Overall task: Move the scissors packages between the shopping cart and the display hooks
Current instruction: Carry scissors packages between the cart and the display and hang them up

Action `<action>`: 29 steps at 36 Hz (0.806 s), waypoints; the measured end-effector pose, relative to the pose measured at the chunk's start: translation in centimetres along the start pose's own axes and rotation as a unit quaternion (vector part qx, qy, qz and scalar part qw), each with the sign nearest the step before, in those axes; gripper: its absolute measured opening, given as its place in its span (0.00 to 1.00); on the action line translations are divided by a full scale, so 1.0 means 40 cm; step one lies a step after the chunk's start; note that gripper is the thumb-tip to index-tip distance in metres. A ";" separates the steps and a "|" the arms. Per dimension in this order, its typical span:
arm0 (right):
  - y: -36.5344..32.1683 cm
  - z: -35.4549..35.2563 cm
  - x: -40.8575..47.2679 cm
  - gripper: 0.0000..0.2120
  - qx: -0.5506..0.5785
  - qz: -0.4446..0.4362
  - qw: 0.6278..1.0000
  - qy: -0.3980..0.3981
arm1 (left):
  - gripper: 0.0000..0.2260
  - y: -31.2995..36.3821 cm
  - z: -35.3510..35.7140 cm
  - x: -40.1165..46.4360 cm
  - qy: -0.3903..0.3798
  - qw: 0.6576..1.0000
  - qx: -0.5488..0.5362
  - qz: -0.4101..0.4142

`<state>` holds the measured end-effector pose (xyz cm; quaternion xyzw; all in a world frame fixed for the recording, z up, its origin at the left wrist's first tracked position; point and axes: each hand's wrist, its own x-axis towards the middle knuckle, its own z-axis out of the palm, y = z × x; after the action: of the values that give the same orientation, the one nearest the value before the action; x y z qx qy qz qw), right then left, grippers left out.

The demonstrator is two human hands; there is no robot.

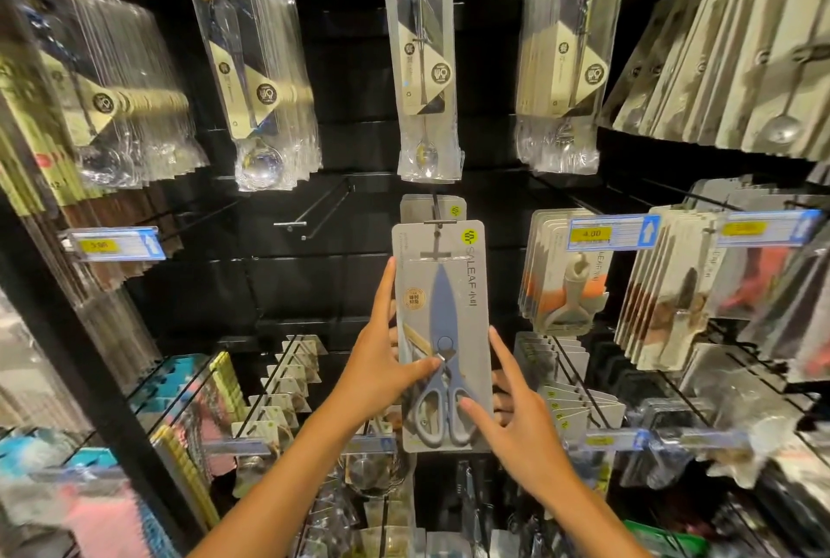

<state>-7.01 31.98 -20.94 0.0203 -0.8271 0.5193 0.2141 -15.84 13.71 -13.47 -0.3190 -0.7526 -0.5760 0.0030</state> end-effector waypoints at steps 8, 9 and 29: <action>0.009 -0.004 0.013 0.44 0.002 0.007 1.000 -0.008 | 0.57 -0.011 0.003 0.016 -0.002 1.000 0.009 -0.013; 0.012 -0.003 0.015 0.44 0.001 0.009 1.000 -0.010 | 0.57 -0.014 0.003 0.018 -0.006 1.000 0.007 -0.017; 0.077 0.034 0.219 0.53 -0.028 0.031 0.994 -0.103 | 0.52 -0.068 0.002 0.192 -0.076 0.997 -0.022 0.012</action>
<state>-16.21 33.88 -20.78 0.0417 -0.8594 0.4972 0.1118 -23.24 17.07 -13.01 -0.3703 -0.7342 -0.5665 -0.0541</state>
